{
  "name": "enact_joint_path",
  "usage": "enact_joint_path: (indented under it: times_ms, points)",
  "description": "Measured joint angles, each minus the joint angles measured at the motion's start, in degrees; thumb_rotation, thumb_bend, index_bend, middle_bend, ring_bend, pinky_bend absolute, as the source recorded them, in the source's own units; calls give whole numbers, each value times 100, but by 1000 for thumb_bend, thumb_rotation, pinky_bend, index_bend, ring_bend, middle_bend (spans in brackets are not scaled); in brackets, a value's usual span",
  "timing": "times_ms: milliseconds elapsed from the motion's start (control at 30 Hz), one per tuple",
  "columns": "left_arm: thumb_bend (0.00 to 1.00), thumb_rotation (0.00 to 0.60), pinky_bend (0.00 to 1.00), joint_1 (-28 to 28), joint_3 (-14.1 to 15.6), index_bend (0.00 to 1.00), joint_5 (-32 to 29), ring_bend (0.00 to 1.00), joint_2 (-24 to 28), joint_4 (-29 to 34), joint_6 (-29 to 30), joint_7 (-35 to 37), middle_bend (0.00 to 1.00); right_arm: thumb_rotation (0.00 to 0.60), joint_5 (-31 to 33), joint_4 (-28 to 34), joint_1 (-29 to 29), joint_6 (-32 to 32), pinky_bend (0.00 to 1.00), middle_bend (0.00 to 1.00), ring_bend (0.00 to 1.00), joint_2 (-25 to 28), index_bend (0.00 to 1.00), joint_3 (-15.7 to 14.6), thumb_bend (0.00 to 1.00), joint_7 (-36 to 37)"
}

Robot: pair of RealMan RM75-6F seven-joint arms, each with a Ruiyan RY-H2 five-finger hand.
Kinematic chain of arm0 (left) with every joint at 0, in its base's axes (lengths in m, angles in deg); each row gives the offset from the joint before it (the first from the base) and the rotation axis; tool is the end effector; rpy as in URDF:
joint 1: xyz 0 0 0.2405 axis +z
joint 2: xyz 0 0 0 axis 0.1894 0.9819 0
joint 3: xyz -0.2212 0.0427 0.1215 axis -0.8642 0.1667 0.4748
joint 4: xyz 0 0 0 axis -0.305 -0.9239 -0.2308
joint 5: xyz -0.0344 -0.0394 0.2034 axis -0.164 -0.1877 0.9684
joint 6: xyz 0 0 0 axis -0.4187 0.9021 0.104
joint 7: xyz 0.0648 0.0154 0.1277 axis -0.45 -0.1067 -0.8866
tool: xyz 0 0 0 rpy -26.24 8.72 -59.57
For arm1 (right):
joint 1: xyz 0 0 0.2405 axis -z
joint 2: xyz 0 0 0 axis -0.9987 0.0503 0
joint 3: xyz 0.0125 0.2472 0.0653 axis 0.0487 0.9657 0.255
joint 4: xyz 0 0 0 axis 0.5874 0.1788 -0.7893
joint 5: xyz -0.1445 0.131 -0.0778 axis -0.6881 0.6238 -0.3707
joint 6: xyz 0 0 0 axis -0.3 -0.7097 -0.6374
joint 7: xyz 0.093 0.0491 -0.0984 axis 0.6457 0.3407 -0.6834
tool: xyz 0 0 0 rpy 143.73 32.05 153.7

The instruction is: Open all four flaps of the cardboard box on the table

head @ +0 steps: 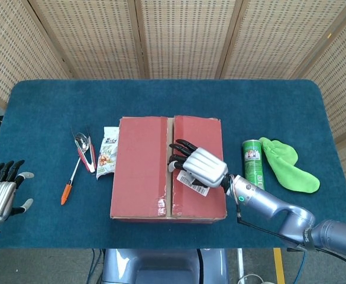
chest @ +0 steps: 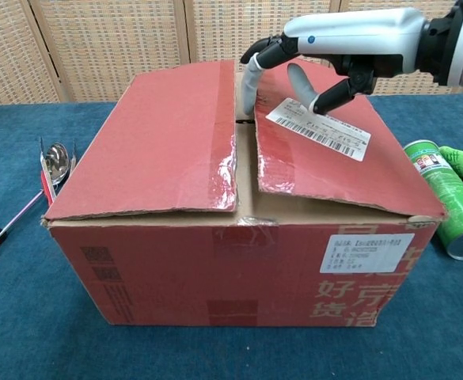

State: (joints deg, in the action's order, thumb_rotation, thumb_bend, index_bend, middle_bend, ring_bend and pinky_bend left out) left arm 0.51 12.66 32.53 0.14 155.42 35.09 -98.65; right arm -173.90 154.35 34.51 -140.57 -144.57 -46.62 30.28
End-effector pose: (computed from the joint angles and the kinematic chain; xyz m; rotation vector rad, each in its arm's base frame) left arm -0.3004 0.2035 0.1445 -1.4787 -0.9307 -0.6654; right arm -0.0693 -0.3435 0.0607 2.2977 -0.6967 1.2444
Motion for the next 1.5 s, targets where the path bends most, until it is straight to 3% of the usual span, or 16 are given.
enact_joint_path:
  times_ms: [433,967,1500]
  points:
    - [271,600,0,-21,-1,301,45,31,28,30,11,65,90,600,-6,34,-5,-223,0,399,70,151,436,27,1000,82]
    - [271,600,0,-45,38,301,257,31,153,201,3,350,90,600,-49,716,-41,-281,0,399,74,1030,436,144,1000,71]
    - [272,600,0,-80,47,300,256,31,160,212,-29,314,90,600,97,727,37,-108,0,401,83,1472,436,102,1000,-179]
